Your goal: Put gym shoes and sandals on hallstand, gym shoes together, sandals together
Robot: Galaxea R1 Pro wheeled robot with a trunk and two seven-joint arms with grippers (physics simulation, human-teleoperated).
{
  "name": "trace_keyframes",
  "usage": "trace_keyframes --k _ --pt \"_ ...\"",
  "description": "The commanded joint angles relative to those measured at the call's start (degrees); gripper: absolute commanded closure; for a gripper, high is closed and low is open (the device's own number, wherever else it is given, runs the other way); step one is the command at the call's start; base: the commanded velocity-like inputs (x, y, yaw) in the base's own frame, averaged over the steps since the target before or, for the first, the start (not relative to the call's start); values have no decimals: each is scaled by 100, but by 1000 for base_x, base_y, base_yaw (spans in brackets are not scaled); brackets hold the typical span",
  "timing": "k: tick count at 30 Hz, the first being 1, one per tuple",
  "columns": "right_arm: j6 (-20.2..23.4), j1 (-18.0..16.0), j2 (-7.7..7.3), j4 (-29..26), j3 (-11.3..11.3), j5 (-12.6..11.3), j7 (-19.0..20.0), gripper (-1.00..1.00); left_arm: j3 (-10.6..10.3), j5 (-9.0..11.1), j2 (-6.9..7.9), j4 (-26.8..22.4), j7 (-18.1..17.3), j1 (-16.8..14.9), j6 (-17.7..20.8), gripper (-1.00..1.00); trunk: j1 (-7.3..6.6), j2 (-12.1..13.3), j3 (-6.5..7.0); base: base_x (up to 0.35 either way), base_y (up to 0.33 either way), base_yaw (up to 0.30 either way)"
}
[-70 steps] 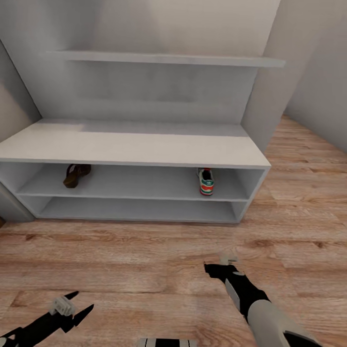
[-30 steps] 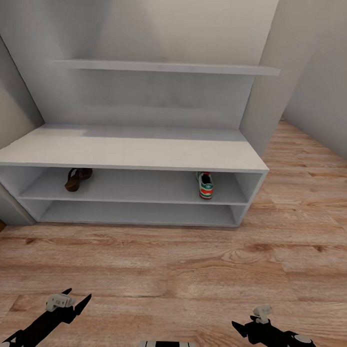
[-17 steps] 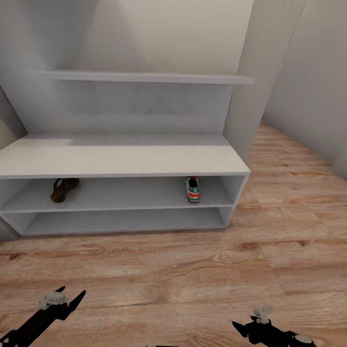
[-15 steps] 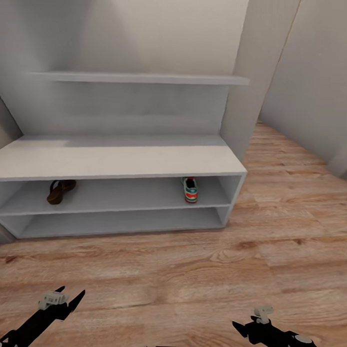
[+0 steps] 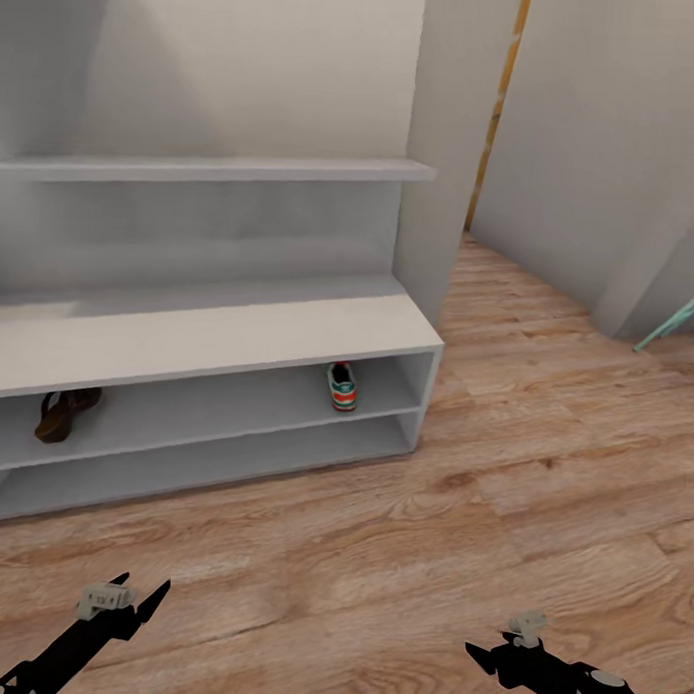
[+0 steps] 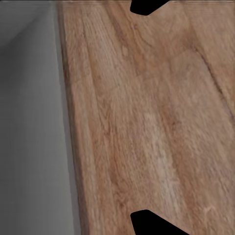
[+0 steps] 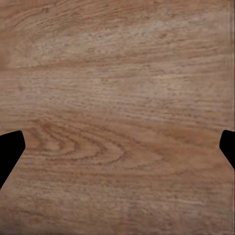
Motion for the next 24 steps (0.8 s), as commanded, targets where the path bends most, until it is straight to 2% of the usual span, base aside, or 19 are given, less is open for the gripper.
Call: trace_keyframes --k 1,24 --pt "-32 -5 0 6 -41 61 15 -100 22 -10 -5 4 -32 -3 -18 -100 -24 40 14 0 0 -267" --pt "-32 -5 -14 6 -50 58 15 -100 13 -11 -26 30 -40 -3 -27 -100 -529 962 427 0 0 -267"
